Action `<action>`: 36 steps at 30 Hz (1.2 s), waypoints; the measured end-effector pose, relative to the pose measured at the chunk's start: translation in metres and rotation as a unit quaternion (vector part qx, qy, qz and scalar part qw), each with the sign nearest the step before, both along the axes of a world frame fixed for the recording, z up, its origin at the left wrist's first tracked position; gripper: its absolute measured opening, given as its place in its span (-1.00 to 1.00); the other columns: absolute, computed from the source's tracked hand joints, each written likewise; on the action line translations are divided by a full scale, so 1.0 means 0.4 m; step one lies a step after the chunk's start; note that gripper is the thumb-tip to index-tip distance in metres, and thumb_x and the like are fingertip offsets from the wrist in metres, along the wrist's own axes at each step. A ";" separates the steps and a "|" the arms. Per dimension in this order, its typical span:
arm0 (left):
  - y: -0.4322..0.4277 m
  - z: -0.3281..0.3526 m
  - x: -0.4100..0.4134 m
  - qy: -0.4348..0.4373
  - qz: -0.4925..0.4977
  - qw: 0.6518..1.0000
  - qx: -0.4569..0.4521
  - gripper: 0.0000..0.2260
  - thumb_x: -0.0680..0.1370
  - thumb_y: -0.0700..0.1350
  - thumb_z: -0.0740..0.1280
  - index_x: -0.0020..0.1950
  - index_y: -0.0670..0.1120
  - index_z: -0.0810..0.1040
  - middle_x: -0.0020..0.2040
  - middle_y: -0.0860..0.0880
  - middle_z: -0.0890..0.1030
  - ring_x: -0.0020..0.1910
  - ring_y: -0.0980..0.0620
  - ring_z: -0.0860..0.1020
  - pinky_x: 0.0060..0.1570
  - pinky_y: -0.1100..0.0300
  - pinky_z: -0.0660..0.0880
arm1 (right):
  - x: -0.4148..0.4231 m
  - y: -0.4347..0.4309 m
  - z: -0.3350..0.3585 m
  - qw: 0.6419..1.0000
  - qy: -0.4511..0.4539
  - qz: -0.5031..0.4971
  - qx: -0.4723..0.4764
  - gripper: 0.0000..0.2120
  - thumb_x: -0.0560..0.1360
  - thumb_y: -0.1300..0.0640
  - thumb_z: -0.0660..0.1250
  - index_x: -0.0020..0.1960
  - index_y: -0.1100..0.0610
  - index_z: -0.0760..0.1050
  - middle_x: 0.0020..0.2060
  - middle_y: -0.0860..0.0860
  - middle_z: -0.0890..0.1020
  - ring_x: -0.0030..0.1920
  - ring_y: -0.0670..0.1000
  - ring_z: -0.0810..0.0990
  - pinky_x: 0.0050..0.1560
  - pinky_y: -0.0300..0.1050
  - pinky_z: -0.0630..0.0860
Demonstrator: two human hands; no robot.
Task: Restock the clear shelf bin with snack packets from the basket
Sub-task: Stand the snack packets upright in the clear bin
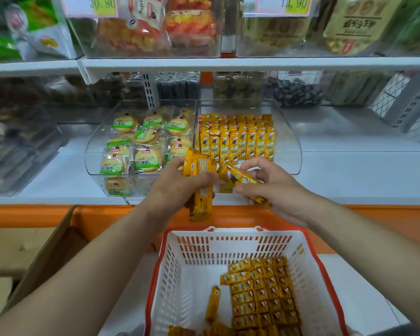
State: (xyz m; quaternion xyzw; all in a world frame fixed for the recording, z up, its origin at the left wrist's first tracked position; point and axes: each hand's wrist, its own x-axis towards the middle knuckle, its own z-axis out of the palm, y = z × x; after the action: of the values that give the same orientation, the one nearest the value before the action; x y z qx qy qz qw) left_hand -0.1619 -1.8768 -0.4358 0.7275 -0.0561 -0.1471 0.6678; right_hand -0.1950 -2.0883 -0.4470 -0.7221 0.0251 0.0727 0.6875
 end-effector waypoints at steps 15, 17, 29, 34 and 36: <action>0.032 -0.017 0.074 -0.005 0.002 1.000 -0.010 -0.64 0.45 -0.07 0.56 0.16 -0.03 0.52 -0.04 -0.16 0.73 -0.11 -0.15 0.74 -0.14 -0.10 0.68 | 0.158 -0.083 0.044 0.991 -0.045 -0.094 -0.088 -0.75 0.44 0.23 0.40 -0.03 -0.12 0.61 -0.19 -0.06 0.62 -0.18 0.00 0.55 -0.17 -0.09 0.40; 0.030 -0.023 0.083 -0.005 0.003 1.000 -0.009 -0.61 0.43 -0.04 0.57 0.18 -0.01 0.52 -0.03 -0.14 0.74 -0.08 -0.16 0.74 -0.08 -0.16 0.68 | 0.212 -0.103 0.035 0.981 -0.069 -0.110 -0.142 -0.67 0.44 0.29 0.42 0.06 -0.05 0.46 -0.25 0.00 0.53 -0.24 0.03 0.52 -0.23 -0.07 0.46; 0.019 -0.062 0.123 -0.005 0.015 1.000 0.015 -0.57 0.40 -0.03 0.60 0.17 0.12 0.50 -0.04 -0.07 0.73 -0.07 -0.10 0.74 -0.06 -0.13 0.68 | 0.454 -0.129 -0.124 0.886 -0.119 -0.129 -0.429 -0.58 0.31 0.37 0.51 0.03 0.06 0.44 -0.17 0.11 0.61 -0.13 0.15 0.54 -0.22 -0.11 0.36; 0.023 -0.066 0.129 0.005 0.013 1.000 0.018 -0.54 0.36 0.03 0.63 0.18 0.11 0.53 -0.06 0.01 0.73 -0.07 -0.08 0.74 -0.04 -0.15 0.68 | 0.488 -0.129 -0.139 0.868 -0.109 -0.157 -0.459 -0.54 0.35 0.34 0.50 0.18 0.10 0.45 -0.16 0.04 0.58 -0.06 0.15 0.60 -0.14 -0.09 0.47; 0.023 -0.065 0.130 0.011 0.012 1.000 0.015 -0.53 0.35 0.03 0.62 0.18 0.10 0.54 -0.02 -0.04 0.73 -0.04 -0.11 0.74 -0.01 -0.20 0.67 | 0.485 -0.127 -0.137 0.863 -0.104 -0.164 -0.466 -0.58 0.36 0.33 0.49 0.12 0.13 0.39 -0.17 0.10 0.62 -0.09 0.17 0.62 -0.11 0.01 0.56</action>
State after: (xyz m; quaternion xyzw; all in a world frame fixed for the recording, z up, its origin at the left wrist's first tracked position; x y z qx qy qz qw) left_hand -0.1100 -1.8676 -0.4616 0.7366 -0.0379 -0.1474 0.6590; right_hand -0.0010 -2.1392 -0.5018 -0.9473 0.1020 -0.1368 0.2712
